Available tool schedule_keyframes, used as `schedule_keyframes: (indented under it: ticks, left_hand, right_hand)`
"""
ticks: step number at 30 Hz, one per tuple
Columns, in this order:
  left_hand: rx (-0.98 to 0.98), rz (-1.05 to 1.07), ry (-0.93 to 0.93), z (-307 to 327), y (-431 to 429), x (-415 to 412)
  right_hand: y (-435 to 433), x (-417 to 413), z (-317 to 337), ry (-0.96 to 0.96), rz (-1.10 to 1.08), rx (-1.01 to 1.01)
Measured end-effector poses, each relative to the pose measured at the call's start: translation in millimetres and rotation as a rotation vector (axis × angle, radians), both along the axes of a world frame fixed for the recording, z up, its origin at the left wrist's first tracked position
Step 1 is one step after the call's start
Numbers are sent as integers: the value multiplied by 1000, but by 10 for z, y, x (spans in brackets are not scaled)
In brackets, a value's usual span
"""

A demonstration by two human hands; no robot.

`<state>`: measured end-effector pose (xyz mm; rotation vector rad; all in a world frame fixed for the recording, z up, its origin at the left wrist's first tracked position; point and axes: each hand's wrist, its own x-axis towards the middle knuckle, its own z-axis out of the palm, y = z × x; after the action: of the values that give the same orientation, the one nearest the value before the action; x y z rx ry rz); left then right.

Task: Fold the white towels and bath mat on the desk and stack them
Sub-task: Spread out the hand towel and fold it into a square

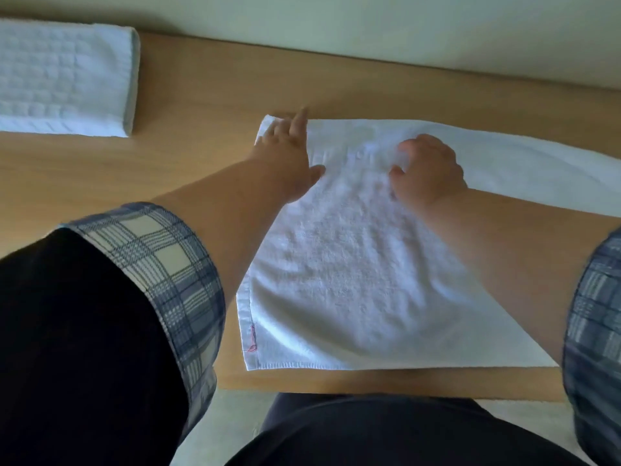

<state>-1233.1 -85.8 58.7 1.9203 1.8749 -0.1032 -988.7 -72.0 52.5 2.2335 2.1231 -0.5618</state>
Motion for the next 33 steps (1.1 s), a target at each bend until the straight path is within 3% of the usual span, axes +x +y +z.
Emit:
schedule_keyframes:
  ticks: [3,6,8,10,12,17,22,29,33]
  left_hand:
    - [-95,-29,185,-127,59,-10]
    - [-107,47,247,-89,31,126]
    - [-6,42,188,-43,-82,380]
    - [123,-123,13,-24,-286,731]
    - [136,-223,-42,-55,-448,1001]
    - [-16,-34,153,-283,-300,966]
    - [-22,-3,205,-158,-241,1140]
    - [78,-412,-88,128,-456,2587]
    - [93,-453,-124,77,-254,3472]
  right_hand:
    - [184,147,-36,-95,-36,-100]
    - [306,296,-16,-113,19,-193]
    - [297,392,24,-62,45,-187]
    - [188,477,61,74,19,-74]
    - [5,571,49,123,-35,45]
    - [-300,1124,-101,-66,-192,-99]
    - [-225,1714,-4,-35,-285,-47]
    - [-197,2558,96,-71,-219,-123]
    - [-148,2889,-5,-7,-126,-119]
